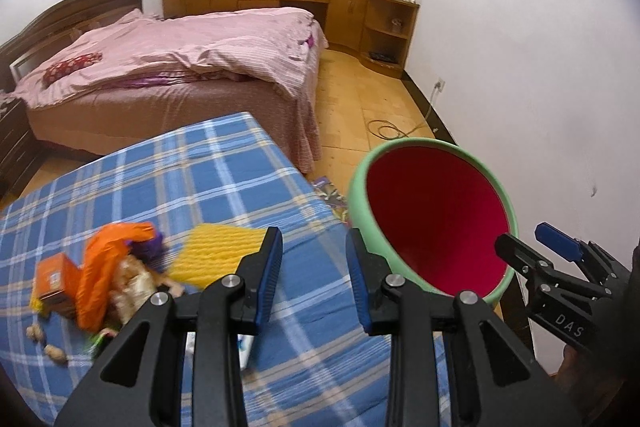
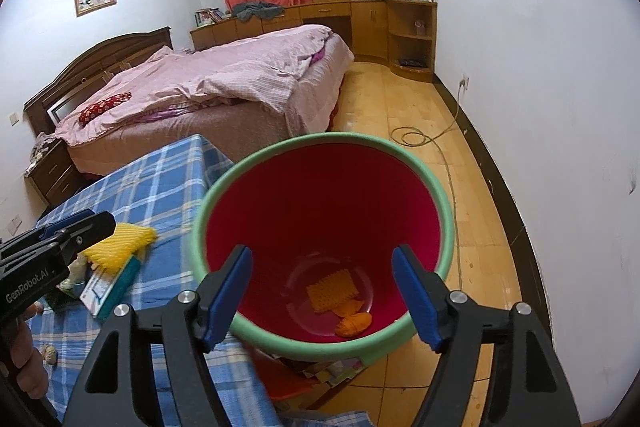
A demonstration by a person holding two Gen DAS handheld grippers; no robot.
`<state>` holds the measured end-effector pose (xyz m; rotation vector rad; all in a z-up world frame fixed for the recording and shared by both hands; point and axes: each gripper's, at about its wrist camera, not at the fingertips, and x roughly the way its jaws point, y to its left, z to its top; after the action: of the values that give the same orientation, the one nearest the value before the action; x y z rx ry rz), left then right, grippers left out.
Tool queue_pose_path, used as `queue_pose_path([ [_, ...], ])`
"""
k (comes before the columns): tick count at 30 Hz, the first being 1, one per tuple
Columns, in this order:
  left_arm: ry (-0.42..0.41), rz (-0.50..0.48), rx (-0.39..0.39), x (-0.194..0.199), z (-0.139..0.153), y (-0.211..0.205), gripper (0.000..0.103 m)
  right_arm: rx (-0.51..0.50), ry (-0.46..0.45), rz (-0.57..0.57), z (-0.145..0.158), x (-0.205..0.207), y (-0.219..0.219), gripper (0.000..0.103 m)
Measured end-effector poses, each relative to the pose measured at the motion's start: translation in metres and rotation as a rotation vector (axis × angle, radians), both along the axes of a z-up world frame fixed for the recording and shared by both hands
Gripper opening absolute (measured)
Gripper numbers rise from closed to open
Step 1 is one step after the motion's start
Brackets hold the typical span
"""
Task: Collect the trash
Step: 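Move both open tools back over the table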
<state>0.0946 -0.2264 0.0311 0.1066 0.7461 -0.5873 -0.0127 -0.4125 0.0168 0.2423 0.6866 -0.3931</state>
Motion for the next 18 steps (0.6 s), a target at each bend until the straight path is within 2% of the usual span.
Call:
queue_pose_path([
  [9, -0.013, 0.099, -0.020, -0.001, 0.007, 0.054, 0.033, -0.014, -0.021, 0.070, 0.012, 0.007, 0.042, 0.075],
  [18, 0.002, 0.233, -0.024, 0.007, 0.001, 0.116, 0.033, 0.024, -0.036, 0.166, 0.012, 0.021, 0.081, 0.075],
])
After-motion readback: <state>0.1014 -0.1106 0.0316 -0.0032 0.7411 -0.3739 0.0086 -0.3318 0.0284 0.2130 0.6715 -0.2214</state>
